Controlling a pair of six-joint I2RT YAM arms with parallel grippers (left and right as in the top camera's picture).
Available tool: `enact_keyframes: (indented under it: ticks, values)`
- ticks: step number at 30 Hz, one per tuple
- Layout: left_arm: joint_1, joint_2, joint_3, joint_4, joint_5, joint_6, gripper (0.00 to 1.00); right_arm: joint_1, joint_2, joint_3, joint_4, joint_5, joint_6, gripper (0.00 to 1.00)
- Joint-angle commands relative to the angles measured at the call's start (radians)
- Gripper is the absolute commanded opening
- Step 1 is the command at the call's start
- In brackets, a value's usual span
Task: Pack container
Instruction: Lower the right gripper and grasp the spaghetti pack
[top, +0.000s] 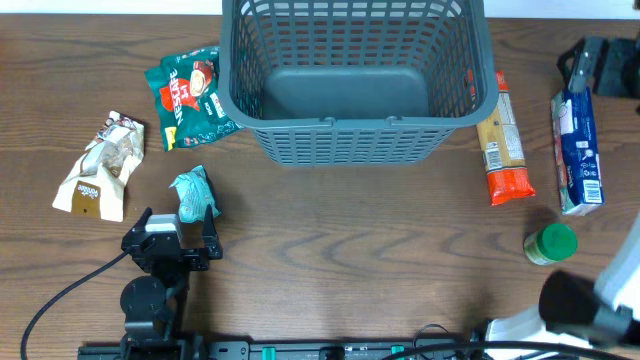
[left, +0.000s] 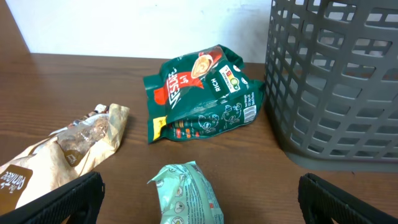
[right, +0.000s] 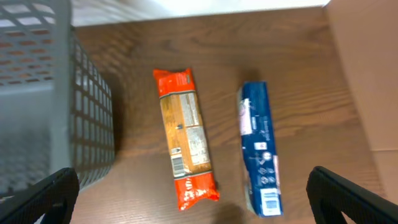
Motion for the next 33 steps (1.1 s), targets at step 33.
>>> enact_keyframes:
  ticks: [33]
  values:
    - [0.006, -0.006, -0.024, -0.008, -0.005, 0.006, 0.99, 0.000, 0.650, 0.024, -0.055, -0.035, -0.108, 0.99]
